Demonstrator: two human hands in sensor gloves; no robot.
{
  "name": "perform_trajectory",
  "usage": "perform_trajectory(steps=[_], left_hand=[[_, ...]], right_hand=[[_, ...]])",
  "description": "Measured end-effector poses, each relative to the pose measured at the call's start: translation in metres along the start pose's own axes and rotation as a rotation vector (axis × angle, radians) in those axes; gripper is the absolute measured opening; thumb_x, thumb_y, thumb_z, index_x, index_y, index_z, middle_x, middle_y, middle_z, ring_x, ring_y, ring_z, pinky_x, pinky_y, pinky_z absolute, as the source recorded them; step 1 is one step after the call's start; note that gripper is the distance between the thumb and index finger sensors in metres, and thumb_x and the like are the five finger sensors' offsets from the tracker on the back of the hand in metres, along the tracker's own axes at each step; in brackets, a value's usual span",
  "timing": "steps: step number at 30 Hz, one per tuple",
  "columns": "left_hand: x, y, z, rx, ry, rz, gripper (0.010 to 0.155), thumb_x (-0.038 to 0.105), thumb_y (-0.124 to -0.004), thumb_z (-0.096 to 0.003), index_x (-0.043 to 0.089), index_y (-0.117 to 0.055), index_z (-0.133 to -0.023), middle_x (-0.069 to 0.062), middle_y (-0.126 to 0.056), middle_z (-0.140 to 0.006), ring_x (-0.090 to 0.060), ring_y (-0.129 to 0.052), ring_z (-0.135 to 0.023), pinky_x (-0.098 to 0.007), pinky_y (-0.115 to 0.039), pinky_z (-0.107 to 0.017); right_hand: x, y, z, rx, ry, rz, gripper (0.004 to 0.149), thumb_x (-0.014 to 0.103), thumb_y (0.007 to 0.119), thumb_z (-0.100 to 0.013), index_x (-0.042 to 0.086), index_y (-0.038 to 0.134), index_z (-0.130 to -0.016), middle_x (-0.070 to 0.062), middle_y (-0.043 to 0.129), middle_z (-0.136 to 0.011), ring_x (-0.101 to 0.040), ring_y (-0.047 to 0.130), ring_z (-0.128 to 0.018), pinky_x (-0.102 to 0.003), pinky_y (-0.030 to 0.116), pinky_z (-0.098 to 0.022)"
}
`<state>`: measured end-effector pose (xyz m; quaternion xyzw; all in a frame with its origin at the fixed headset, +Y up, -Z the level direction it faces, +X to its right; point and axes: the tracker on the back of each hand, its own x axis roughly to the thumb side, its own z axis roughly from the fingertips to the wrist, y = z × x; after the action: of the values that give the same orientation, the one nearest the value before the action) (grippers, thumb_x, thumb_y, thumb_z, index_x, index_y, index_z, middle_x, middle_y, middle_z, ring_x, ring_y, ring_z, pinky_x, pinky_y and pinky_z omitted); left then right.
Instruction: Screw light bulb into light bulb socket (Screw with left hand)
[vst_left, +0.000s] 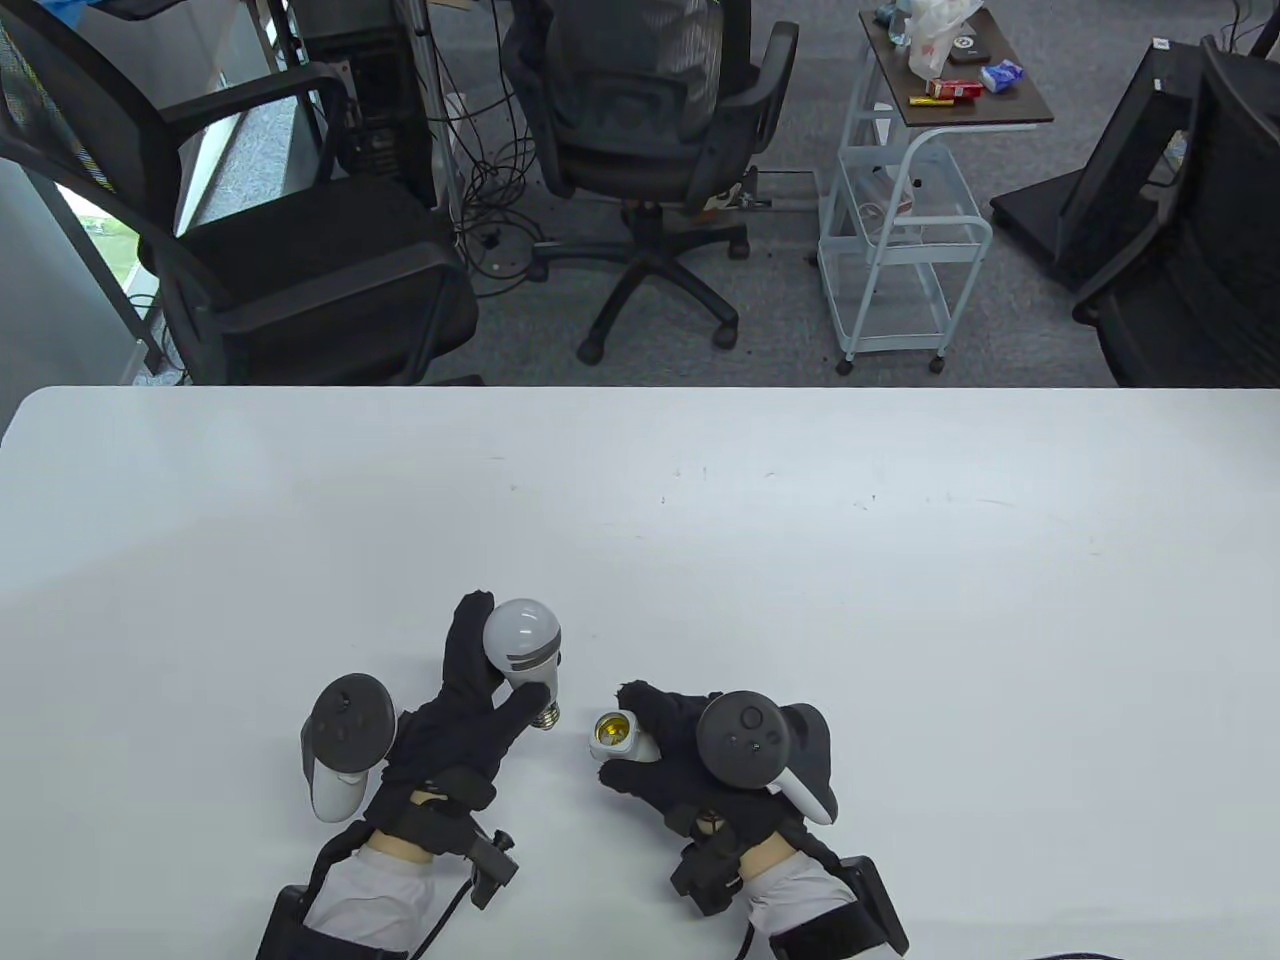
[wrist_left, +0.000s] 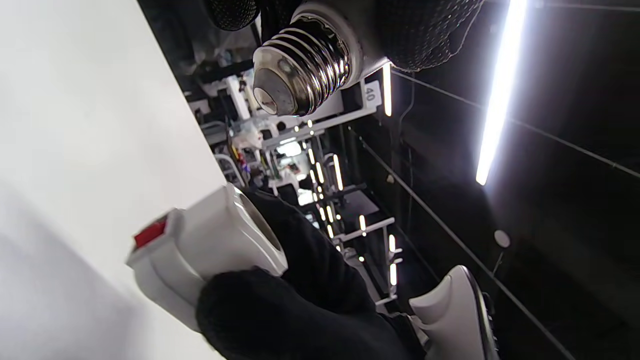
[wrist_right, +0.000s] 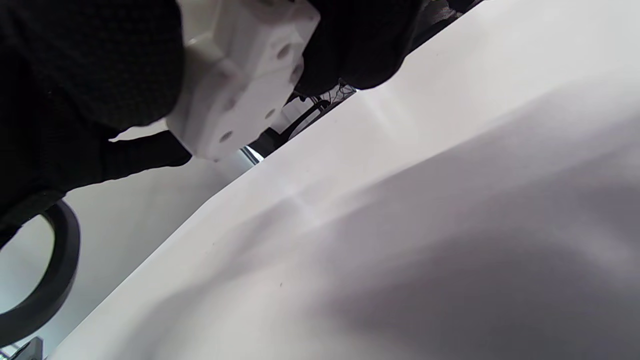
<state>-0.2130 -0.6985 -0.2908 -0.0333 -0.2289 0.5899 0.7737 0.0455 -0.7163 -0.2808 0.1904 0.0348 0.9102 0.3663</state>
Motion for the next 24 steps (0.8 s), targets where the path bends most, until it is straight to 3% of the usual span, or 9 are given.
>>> perform_trajectory(steps=[9,16,24], left_hand=[[-0.011,-0.013,-0.001,-0.092,0.011,0.110,0.083,0.035,-0.067,-0.0680,0.028,0.004,-0.111,-0.027,-0.059,-0.110,-0.048,-0.045,-0.108,-0.081,-0.036,-0.069],[-0.016,-0.023,-0.002,-0.164,0.021,0.141,0.084,0.036,-0.067,-0.0683,0.030,0.006,-0.110,-0.026,-0.061,-0.110,-0.048,-0.046,-0.108,-0.081,-0.037,-0.069],[-0.021,-0.031,-0.003,-0.203,0.003,0.194,0.082,0.035,-0.069,-0.0681,0.041,0.001,-0.110,-0.024,-0.062,-0.111,-0.046,-0.047,-0.109,-0.081,-0.038,-0.070]], right_hand=[[0.001,0.008,-0.001,0.142,-0.033,-0.131,0.067,0.042,0.093,-0.043,0.010,0.068,-0.096,-0.017,0.080,-0.091,-0.042,0.077,-0.084,-0.077,0.038,-0.065],[0.002,0.008,-0.001,0.146,-0.059,-0.273,0.066,0.043,0.093,-0.044,0.009,0.070,-0.095,-0.018,0.082,-0.089,-0.043,0.079,-0.081,-0.077,0.040,-0.064],[-0.001,0.004,0.000,0.110,-0.069,-0.353,0.063,0.044,0.092,-0.044,0.010,0.072,-0.093,-0.018,0.084,-0.086,-0.043,0.082,-0.079,-0.077,0.041,-0.064]])
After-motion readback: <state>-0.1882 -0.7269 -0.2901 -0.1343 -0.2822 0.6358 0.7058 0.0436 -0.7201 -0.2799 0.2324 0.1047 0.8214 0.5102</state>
